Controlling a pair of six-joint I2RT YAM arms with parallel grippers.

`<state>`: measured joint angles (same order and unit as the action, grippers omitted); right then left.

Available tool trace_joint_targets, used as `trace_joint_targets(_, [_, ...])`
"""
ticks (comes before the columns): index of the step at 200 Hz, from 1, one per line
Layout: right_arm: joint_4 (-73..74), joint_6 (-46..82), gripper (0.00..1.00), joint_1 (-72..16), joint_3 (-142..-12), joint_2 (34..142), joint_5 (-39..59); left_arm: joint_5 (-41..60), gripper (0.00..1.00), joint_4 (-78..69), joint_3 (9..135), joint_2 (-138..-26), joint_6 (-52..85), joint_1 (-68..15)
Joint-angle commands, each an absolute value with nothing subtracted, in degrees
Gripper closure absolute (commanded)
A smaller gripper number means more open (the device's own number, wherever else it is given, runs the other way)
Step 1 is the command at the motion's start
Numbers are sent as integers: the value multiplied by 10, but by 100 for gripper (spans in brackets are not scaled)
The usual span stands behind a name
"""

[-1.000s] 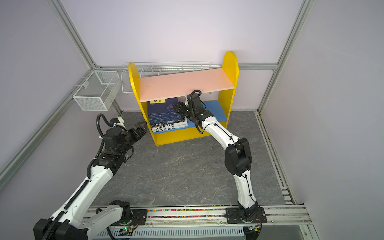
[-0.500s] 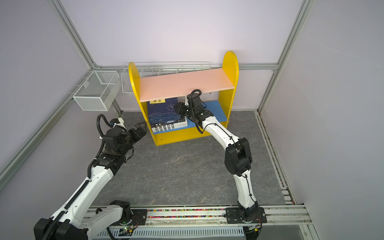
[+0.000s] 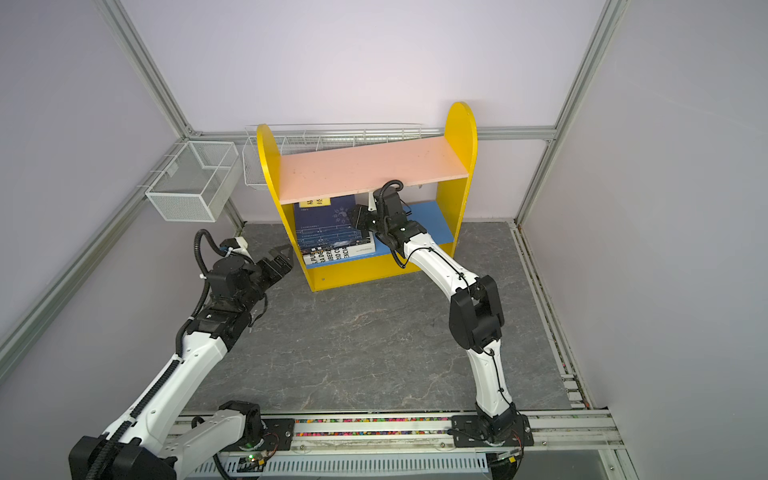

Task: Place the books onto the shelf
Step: 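Keep pressing the book flush into the shelf with the right gripper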

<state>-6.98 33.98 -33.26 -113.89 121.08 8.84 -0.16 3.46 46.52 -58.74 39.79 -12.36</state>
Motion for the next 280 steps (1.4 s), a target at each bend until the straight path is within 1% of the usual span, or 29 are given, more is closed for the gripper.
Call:
trace_joint_targets(1, [-12, 314, 59, -340, -1153, 1184, 113, -11, 1, 28, 459, -587, 401, -120])
trace_joint_targets(26, [-18, 312, 63, -342, -1159, 1190, 117, -9, 1, 27, 459, -588, 402, -120])
trace_joint_targets(53, [-13, 311, 75, -341, -1155, 1190, 129, -12, 1, 28, 456, -584, 404, -120])
trace_joint_targets(69, [-1, 313, 80, -340, -1149, 1191, 157, -14, 1, 28, 454, -582, 405, -119])
trace_joint_targets(82, [9, 318, 80, -335, -1145, 1191, 181, -17, 1, 28, 452, -579, 405, -119])
trace_joint_targets(96, [-5, 309, 76, -333, -1146, 1191, 170, -17, 1, 28, 451, -579, 406, -117])
trace_joint_targets(105, [-13, 301, 76, -331, -1146, 1191, 166, -15, 1, 28, 449, -579, 407, -118])
trace_joint_targets(120, [-16, 292, 80, -327, -1148, 1195, 175, -17, 1, 27, 448, -579, 407, -118])
trace_joint_targets(135, [-25, 281, 88, -325, -1155, 1198, 180, -17, 1, 26, 447, -579, 409, -118])
trace_joint_targets(150, [-34, 278, 93, -321, -1157, 1197, 181, -18, 1, 25, 444, -577, 410, -117])
trace_joint_targets(191, [-16, 300, 93, -302, -1137, 1186, 222, -22, 1, 25, 443, -576, 414, -116])
trace_joint_targets(232, [-35, 308, 93, -288, -1145, 1187, 270, -22, 1, 21, 444, -580, 418, -115])
trace_joint_targets(280, [-49, 311, 93, -280, -1148, 1193, 282, -23, 1, 24, 443, -575, 421, -115])
